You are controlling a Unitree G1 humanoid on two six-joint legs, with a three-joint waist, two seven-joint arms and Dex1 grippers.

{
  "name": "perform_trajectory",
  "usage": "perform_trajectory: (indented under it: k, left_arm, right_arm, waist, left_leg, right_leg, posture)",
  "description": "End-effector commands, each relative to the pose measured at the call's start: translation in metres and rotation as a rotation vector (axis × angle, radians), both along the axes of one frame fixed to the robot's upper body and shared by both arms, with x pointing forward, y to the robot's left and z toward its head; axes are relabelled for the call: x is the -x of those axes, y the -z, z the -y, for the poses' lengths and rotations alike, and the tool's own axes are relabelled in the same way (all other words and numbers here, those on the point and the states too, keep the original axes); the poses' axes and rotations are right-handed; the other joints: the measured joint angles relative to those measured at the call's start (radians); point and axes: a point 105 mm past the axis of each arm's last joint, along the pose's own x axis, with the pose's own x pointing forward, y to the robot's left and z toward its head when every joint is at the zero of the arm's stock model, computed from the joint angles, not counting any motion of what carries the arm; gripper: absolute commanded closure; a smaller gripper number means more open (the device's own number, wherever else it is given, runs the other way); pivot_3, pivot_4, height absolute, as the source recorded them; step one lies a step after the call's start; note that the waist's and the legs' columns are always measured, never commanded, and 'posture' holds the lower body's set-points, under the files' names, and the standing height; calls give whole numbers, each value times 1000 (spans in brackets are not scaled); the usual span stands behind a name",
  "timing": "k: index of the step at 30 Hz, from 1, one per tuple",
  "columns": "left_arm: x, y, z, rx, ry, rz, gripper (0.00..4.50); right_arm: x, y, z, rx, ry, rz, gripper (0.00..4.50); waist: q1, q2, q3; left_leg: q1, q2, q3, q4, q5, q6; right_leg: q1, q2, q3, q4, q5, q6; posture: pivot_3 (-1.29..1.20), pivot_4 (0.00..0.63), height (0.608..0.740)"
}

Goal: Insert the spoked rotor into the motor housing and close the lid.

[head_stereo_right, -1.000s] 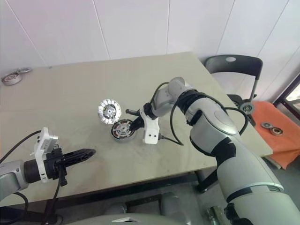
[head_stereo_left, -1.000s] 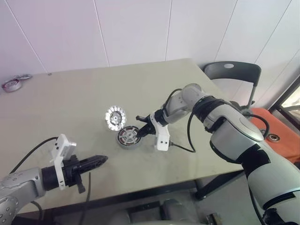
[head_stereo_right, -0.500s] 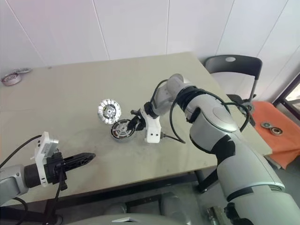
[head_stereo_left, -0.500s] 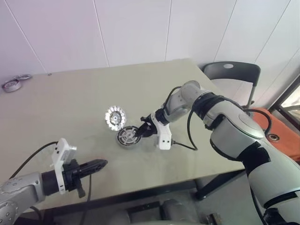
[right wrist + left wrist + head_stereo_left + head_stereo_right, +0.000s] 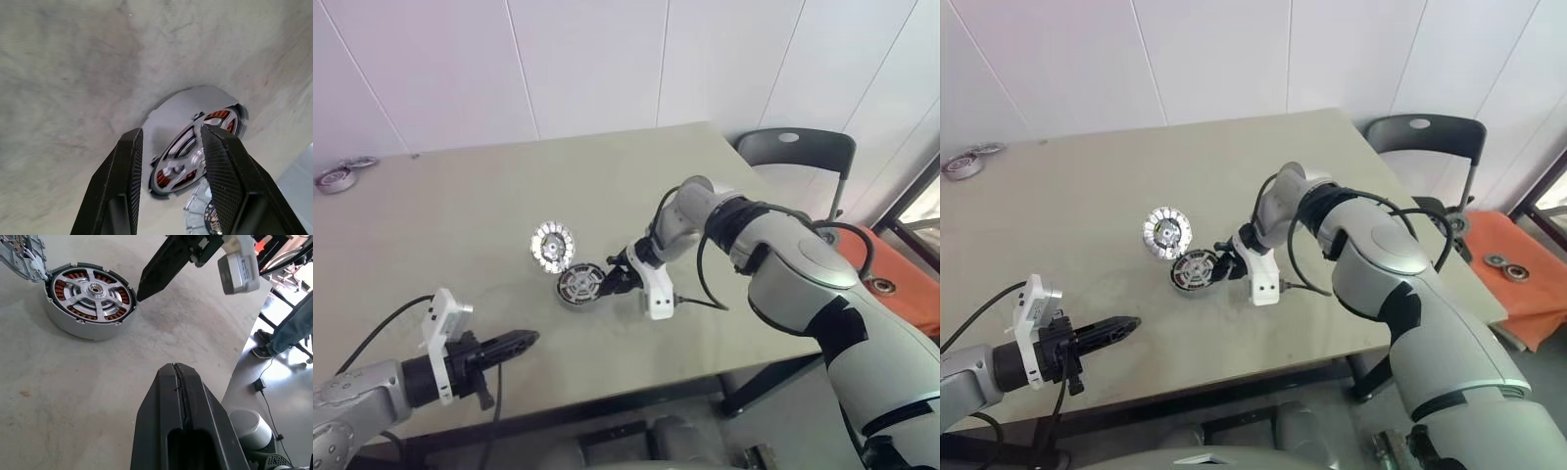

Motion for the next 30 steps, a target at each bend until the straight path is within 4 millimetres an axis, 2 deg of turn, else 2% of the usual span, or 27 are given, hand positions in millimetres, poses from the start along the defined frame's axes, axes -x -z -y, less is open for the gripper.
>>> perform_trajectory:
  k: [1, 9, 17, 20, 24, 25, 30]
  left_arm:
    - [1, -7, 5, 2, 14, 42, 4500]
    - [2, -7, 7, 5, 11, 45, 4500]
    - [1, -7, 8, 9, 10, 48, 4500]
    - [-1, -7, 8, 9, 8, 52, 4500]
    - [-2, -7, 9, 12, 7, 53, 4500]
    - [-2, -7, 9, 12, 6, 53, 4500]
    - [-3, -6, 9, 17, 3, 52, 4500]
  right_arm:
    - [-7, -8, -8, -17, 3, 55, 2534]
    - [-19, -1, -3, 1, 58, 98, 2534]
    - [-19, 3, -1, 12, 54, 98, 2534]
    - [-17, 5, 0, 22, 45, 92, 3163]
    - [-13, 6, -1, 23, 34, 69, 4272]
    - [-12, 5, -2, 18, 33, 62, 4400]
    - [-8, -2, -7, 16, 79, 11, 4403]
  waist:
    - [0, 0, 0]
    - [0, 0, 0]
    - [0, 0, 0]
    - [0, 0, 0]
    - [-2, -1, -1]
    - [-1, -2, -1]
    - [-1, -2, -2]
  left_leg:
    - [0, 0, 0, 0, 0, 0]
    - [0, 0, 0, 0, 0, 0]
    - [0, 0, 0, 1, 0, 0]
    - [0, 0, 0, 1, 0, 0]
    - [2, 0, 0, 1, 0, 0]
    - [2, 0, 0, 1, 0, 0]
    - [1, 0, -1, 0, 0, 0]
  right_leg:
    - [0, 0, 0, 0, 0, 0]
    - [0, 0, 0, 0, 0, 0]
    - [0, 0, 0, 1, 0, 0]
    - [0, 0, 0, 1, 0, 0]
    - [1, 0, 0, 1, 0, 0]
    - [1, 0, 0, 1, 0, 0]
    - [1, 0, -1, 1, 0, 0]
  posture:
    - [0, 0, 740]
    - [0, 0, 740]
    - [0, 0, 740]
    - [0, 0, 740]
    - [0, 0, 740]
    - [0, 0, 740]
    - [0, 0, 740]
